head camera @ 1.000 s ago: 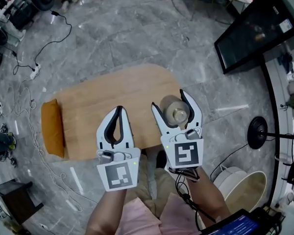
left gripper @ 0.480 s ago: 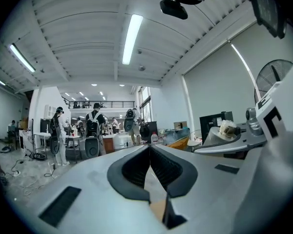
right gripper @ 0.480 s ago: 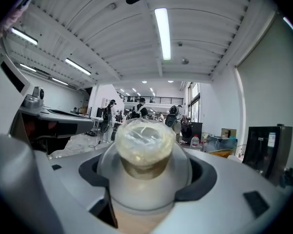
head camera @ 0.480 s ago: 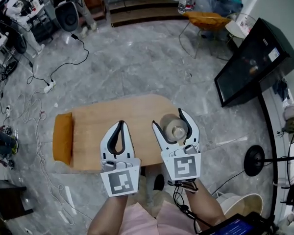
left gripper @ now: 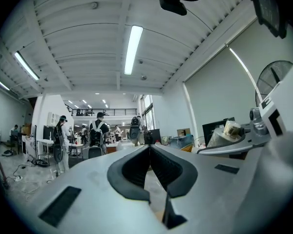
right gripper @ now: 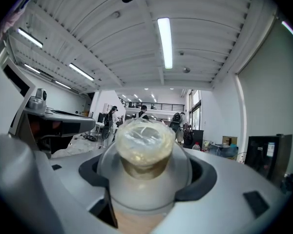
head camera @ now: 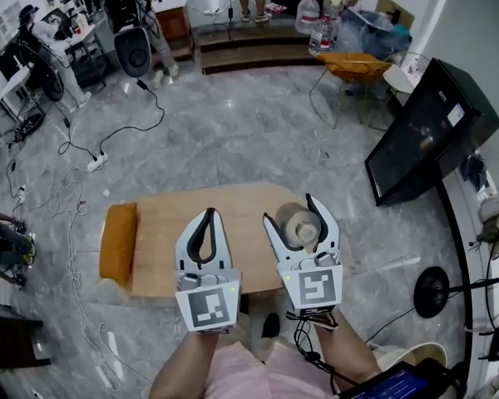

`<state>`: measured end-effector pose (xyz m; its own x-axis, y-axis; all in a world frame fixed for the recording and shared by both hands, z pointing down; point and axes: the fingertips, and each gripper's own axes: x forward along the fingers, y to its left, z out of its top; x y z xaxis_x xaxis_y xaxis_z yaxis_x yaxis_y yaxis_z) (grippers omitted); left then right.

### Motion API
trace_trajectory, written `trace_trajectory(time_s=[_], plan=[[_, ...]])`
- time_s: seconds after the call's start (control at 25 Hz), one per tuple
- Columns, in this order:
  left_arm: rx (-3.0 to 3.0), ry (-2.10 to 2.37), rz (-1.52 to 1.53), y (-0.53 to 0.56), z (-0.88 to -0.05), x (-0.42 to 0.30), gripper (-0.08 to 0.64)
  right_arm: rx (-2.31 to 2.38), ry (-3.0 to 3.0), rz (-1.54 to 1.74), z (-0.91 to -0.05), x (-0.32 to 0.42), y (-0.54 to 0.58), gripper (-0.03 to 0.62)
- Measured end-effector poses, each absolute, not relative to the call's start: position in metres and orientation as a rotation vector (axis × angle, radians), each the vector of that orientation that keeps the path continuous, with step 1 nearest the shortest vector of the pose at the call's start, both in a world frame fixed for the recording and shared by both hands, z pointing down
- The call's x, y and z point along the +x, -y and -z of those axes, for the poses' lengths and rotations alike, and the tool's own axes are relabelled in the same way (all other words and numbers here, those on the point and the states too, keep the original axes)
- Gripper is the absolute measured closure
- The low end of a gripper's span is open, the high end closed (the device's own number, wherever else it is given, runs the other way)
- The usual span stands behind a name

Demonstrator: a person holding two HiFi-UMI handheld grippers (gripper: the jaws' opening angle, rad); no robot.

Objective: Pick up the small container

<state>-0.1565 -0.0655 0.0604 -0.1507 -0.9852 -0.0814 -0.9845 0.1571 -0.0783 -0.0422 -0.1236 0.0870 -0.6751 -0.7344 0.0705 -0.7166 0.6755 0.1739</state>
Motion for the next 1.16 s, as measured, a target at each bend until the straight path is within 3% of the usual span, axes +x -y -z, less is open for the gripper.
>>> trace_trajectory(time_s=[1.16], plan=[[-1.963, -2.265, 0.001, 0.069, -0.046, -0.156, 0.546, 1.233, 2.786, 0.259, -0.071, -0.039, 0.125, 0.253]])
